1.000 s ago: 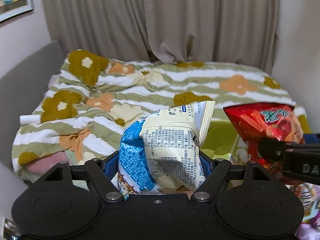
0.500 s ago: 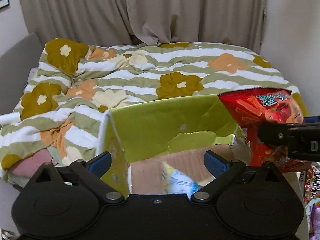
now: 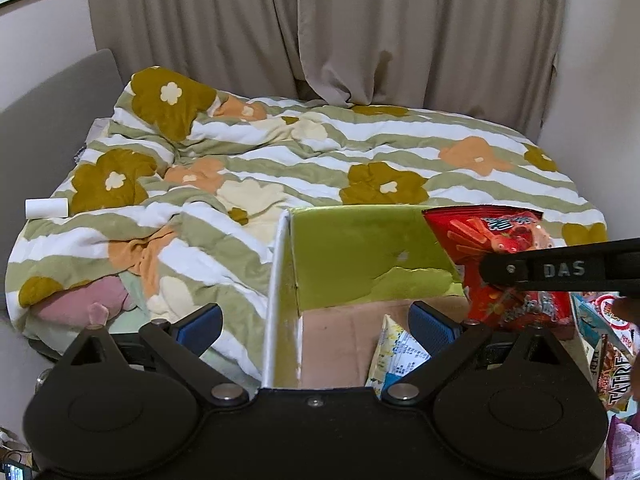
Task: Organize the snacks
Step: 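Drop the red bag into the box with right tool while left tool releases blue-white bag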
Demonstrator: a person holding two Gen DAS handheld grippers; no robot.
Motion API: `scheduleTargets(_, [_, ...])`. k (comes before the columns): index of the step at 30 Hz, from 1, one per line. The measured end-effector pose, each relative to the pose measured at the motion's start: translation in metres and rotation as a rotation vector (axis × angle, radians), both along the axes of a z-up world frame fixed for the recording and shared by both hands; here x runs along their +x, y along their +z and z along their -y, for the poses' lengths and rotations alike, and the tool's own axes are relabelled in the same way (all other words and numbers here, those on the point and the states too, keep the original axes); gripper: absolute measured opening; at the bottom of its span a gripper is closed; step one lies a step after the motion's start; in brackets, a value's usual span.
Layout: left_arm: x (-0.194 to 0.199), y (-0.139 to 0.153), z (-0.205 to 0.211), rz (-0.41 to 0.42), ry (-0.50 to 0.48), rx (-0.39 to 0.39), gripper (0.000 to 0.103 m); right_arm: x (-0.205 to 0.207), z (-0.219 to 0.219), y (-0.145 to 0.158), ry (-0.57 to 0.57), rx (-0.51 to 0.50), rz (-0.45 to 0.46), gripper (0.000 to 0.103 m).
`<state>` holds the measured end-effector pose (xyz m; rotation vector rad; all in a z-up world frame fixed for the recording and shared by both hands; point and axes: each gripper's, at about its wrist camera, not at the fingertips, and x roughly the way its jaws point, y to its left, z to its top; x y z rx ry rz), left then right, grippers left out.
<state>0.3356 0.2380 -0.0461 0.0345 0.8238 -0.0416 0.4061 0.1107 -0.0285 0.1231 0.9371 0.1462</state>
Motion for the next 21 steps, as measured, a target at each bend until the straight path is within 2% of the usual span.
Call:
scheduleTargets(1, [-0.001, -0.001, -0.002, -0.001, 0.001, -0.001, 0.101, 0.002, -0.002, -0.003, 0.006, -0.011, -0.001, 0.072])
scheduleTargets(2, [-0.002, -0.001, -0.002, -0.002, 0.002, -0.002, 0.101, 0.003, -0.003, -0.006, 0.006, -0.020, -0.003, 0.079])
scheduleTargets(3, [-0.003, -0.002, -0.003, -0.004, 0.002, -0.003, 0.101, 0.003, -0.004, -0.008, 0.002, -0.029, -0.005, 0.097])
scheduleTargets(4, [-0.004, -0.003, -0.004, -0.006, 0.001, -0.005, 0.101, 0.002, -0.005, -0.011, 0.001, -0.031, -0.007, 0.103])
scheduleTargets(12, [-0.010, -0.004, -0.003, -0.003, -0.010, -0.010, 0.101, -0.017, -0.001, -0.017, -0.026, -0.021, 0.051, 0.103])
scheduleTargets(18, [-0.018, 0.008, 0.002, 0.028, -0.020, -0.014, 0.101, -0.029, 0.003, -0.001, -0.027, -0.009, 0.080, 0.103])
scheduleTargets(21, [-0.031, 0.022, 0.006, 0.064, -0.012, -0.017, 0.101, -0.042, 0.007, 0.014, -0.016, 0.009, 0.126, 0.103])
